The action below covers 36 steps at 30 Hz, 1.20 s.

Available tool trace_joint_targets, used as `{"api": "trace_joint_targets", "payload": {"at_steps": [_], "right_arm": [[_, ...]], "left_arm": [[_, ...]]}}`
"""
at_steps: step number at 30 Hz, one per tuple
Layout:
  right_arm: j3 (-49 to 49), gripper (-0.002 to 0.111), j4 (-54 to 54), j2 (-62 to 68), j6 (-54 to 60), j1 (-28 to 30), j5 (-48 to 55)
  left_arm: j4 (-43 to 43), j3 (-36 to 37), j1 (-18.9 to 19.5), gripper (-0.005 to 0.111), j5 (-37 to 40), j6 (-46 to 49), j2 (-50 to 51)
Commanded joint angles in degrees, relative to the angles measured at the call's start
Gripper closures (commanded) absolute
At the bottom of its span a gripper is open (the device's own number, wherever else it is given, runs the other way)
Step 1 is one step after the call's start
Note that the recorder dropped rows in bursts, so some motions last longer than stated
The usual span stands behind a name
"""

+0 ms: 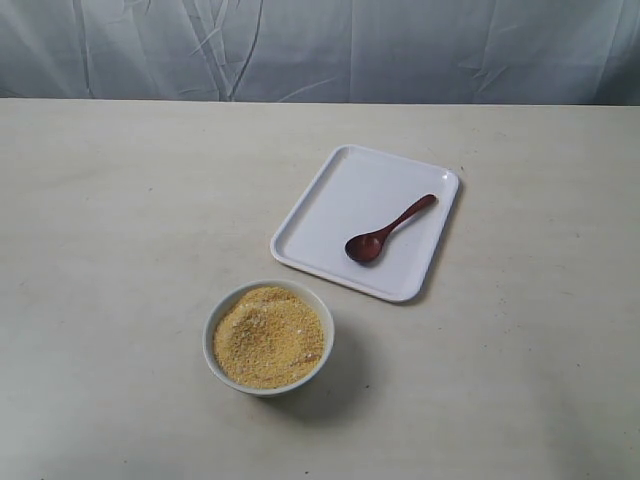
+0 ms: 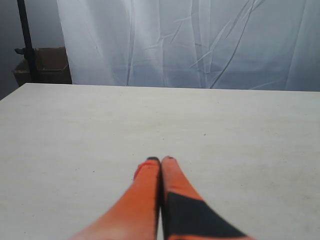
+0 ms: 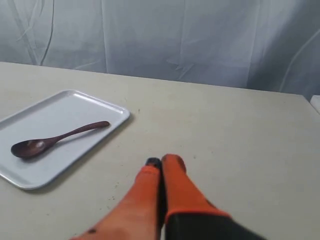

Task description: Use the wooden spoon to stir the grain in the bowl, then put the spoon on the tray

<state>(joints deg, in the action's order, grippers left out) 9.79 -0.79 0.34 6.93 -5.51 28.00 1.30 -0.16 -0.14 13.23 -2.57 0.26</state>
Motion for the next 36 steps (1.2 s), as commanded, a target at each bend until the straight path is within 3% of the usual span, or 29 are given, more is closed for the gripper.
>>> {"api": "trace_joint_targets", "payload": {"at_steps": [1, 11, 36], "right_arm": [[-3.4, 0.108, -0.2, -0.3, -0.4, 0.2, -2.6], [-9.6, 0.108, 2.0, -0.3, -0.4, 0.2, -6.3], [-9.8, 0.108, 2.6, -0.3, -0.4, 0.2, -7.2]], "left_arm": [[0.0, 0.2, 0.0, 0.107, -0.3, 0.1, -0.3], [0.0, 0.2, 0.0, 0.107, -0.3, 0.1, -0.3], [0.0, 0.2, 0.0, 0.107, -0.4, 0.1, -0.3]]}}
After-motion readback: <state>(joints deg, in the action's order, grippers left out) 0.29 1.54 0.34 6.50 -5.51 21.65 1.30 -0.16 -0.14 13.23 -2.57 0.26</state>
